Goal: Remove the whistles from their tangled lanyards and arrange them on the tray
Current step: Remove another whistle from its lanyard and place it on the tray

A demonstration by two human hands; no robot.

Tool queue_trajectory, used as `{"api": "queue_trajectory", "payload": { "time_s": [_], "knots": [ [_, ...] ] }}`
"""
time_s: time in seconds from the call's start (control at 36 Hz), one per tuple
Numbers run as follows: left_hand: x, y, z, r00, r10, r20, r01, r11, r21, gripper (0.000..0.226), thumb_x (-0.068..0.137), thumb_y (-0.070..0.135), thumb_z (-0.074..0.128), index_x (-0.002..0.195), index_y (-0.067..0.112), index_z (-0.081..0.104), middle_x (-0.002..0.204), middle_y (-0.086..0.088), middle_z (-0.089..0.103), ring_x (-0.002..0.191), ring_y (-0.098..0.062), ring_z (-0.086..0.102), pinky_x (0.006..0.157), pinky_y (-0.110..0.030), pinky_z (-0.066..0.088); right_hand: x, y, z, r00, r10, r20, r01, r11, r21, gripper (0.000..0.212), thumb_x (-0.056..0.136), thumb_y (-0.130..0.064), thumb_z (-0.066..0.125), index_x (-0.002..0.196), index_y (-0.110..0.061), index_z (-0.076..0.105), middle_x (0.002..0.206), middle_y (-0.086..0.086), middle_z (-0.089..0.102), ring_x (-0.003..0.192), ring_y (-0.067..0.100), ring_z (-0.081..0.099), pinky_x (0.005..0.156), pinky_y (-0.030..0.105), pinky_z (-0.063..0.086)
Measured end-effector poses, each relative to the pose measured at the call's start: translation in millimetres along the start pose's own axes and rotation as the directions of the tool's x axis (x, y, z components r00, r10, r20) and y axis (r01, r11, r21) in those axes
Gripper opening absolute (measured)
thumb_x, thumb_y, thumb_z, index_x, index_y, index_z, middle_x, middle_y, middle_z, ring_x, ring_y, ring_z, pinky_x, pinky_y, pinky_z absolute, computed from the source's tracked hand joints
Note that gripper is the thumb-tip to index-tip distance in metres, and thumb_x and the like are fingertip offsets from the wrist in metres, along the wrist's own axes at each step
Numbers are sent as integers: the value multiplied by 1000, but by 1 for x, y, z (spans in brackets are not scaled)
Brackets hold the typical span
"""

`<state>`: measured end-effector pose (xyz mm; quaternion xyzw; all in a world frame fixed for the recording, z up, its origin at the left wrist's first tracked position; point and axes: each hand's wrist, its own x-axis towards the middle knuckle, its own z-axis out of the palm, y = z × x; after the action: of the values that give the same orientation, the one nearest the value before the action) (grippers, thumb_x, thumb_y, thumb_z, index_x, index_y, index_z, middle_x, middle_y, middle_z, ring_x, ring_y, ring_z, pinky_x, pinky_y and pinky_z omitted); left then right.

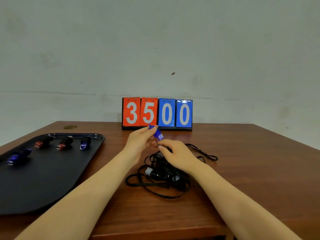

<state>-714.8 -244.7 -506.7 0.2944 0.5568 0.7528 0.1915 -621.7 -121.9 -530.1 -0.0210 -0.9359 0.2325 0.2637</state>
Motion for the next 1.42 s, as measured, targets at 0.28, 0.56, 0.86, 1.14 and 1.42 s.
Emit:
{"api": "queue_trajectory", "payload": {
  "time_s": [0.28,0.56,0.86,1.14,1.42],
  "knots": [
    [6,-6,-5,999,47,5,-47,992,117,18,95,12,57,110,14,67,106,-9,71,101,-20,68,78,-22,55,1,-5,-3,973,-86,-213,83,996,-22,23,99,-27,48,114,-23,65,100,-10,69,90,2,60,83,24,50],
    [0,-1,-2,986,30,162,-60,981,183,18,93,13,60,108,20,69,110,-3,70,102,-16,67,77,-21,55,4,12,-18,882,203,-426,-134,973,187,15,94,-31,58,93,-19,67,79,-12,63,78,1,58,68,16,45],
    [-5,2,12,989,22,146,7,981,-195,18,93,13,58,106,19,69,91,3,73,83,-7,66,77,-22,48,1,12,-5,966,156,-206,-108,968,228,20,100,-21,47,105,-18,66,80,-3,64,70,8,55,66,25,43],
    [0,-3,9,996,37,87,-28,995,-100,23,93,20,59,114,23,67,105,4,73,96,-8,65,74,-21,45,2,-2,4,997,-47,-57,43,997,-58,18,102,-23,41,85,-23,48,73,-5,53,68,16,52,66,36,44],
    [9,-15,2,998,46,-41,-40,990,135,28,90,14,65,117,17,69,100,0,72,81,-8,63,69,-19,49,1,-6,1,999,-48,-10,47,996,-79,25,103,-26,37,109,-16,59,87,-7,59,77,6,54,69,22,43]
  ]
}}
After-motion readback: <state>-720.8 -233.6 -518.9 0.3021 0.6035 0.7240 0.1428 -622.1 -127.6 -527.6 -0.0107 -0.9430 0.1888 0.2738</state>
